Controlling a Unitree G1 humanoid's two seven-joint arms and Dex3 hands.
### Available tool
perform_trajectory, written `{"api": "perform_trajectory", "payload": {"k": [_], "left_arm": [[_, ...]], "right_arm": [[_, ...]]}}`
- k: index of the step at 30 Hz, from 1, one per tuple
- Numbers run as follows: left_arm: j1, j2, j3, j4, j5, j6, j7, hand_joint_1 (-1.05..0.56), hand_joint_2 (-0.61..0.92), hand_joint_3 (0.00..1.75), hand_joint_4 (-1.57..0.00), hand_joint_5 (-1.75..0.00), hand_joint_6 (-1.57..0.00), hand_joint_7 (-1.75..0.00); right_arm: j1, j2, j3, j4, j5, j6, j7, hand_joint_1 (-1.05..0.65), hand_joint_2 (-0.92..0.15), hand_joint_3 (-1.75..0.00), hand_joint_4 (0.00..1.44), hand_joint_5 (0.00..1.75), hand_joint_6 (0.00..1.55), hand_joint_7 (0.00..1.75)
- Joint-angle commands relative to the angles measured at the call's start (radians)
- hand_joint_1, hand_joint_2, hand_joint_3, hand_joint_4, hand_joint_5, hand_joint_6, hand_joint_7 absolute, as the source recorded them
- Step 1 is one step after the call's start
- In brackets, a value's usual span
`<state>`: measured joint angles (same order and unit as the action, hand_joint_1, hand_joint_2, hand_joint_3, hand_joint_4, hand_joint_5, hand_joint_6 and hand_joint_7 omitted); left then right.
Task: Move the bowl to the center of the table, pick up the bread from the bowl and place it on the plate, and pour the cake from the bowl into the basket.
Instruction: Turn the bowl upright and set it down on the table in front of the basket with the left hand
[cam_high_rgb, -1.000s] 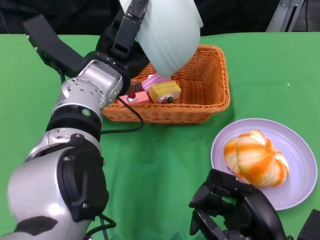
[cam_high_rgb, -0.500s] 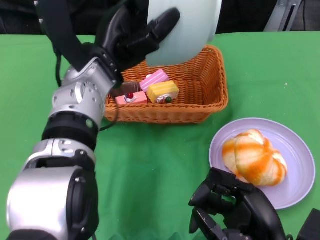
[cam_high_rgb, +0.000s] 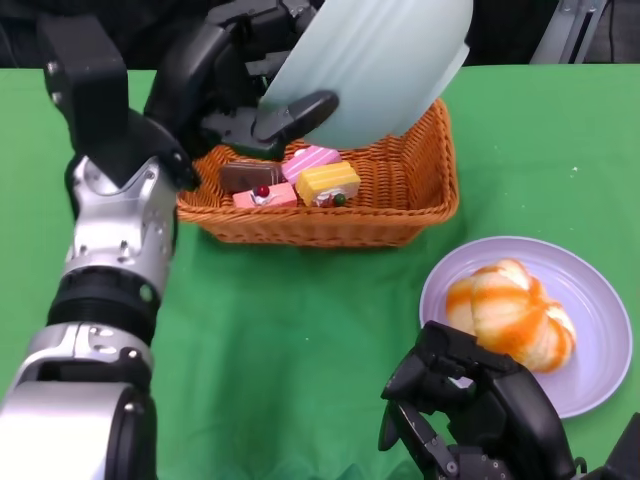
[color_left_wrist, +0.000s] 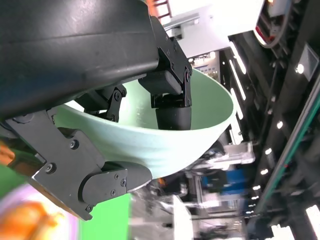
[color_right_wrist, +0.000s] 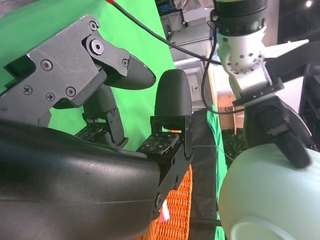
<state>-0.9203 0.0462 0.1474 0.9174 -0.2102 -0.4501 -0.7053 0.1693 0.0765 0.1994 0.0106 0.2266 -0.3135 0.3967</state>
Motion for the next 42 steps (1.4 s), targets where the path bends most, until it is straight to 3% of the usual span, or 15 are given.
{"api": "perform_trajectory", "payload": {"k": [1,6,9,13,22,26,30,34,38,42], "left_arm": [[0.013,0.026,-0.006,0.006,0.010,-0.053,-0.002,-0.08,0.53,1.18,-0.84,-1.62,-0.88,-1.36],[0.011,0.027,-0.010,0.014,0.007,-0.063,0.000,-0.08,0.53,1.18,-0.83,-1.62,-0.88,-1.36],[0.090,0.101,-0.021,0.051,0.081,-0.303,0.017,-0.06,0.57,1.10,-0.72,-1.70,-0.77,-1.45],[0.131,0.127,-0.013,0.096,0.089,-0.473,0.018,-0.08,0.66,0.98,-0.67,-1.72,-0.70,-1.51],[0.122,0.133,-0.021,0.141,0.082,-0.528,0.020,-0.08,0.70,0.92,-0.66,-1.73,-0.69,-1.52],[0.304,0.211,0.054,0.120,0.205,-0.912,0.176,-0.10,0.81,0.71,-0.63,-1.74,-0.69,-1.49],[0.302,0.224,0.058,0.151,0.284,-0.969,0.263,-0.10,0.82,0.69,-0.64,-1.75,-0.69,-1.50],[0.346,0.254,0.127,0.158,0.395,-1.102,0.343,-0.09,0.84,0.66,-0.63,-1.72,-0.65,-1.49],[0.377,0.258,0.184,0.150,0.501,-1.156,0.403,-0.11,0.91,0.52,-0.64,-1.68,-0.60,-1.51],[0.413,0.260,0.225,0.097,0.621,-1.164,0.465,-0.13,0.92,0.51,-0.66,-1.63,-0.60,-1.44]], "right_arm": [[-0.005,-0.003,-0.014,-0.021,0.017,0.014,-0.009,-0.08,-0.41,-1.27,0.80,1.58,0.67,1.37],[-0.005,-0.003,-0.014,-0.023,0.017,0.017,-0.010,-0.08,-0.40,-1.28,0.80,1.58,0.67,1.37],[-0.037,0.005,-0.025,-0.038,0.039,0.018,-0.007,-0.10,-0.40,-1.29,0.79,1.58,0.67,1.37],[-0.061,0.002,-0.035,-0.027,0.041,0.012,-0.002,-0.10,-0.38,-1.29,0.80,1.58,0.67,1.38],[-0.065,0.001,-0.037,-0.024,0.042,0.011,-0.001,-0.10,-0.38,-1.28,0.80,1.57,0.68,1.37],[-0.099,-0.004,-0.057,-0.006,0.051,0.022,-0.003,-0.08,-0.44,-1.19,0.77,1.58,0.65,1.37],[-0.102,-0.002,-0.061,-0.002,0.049,0.020,0.001,-0.07,-0.46,-1.16,0.77,1.58,0.65,1.37],[-0.118,-0.002,-0.071,0.015,0.048,0.002,0.012,-0.06,-0.47,-1.16,0.78,1.58,0.65,1.37],[-0.122,0.002,-0.078,0.017,0.039,-0.004,0.006,-0.12,-0.46,-1.14,0.78,1.57,0.65,1.35],[-0.125,-0.001,-0.081,0.013,0.051,0.006,0.012,-0.12,-0.46,-1.14,0.78,1.57,0.65,1.35]]}}
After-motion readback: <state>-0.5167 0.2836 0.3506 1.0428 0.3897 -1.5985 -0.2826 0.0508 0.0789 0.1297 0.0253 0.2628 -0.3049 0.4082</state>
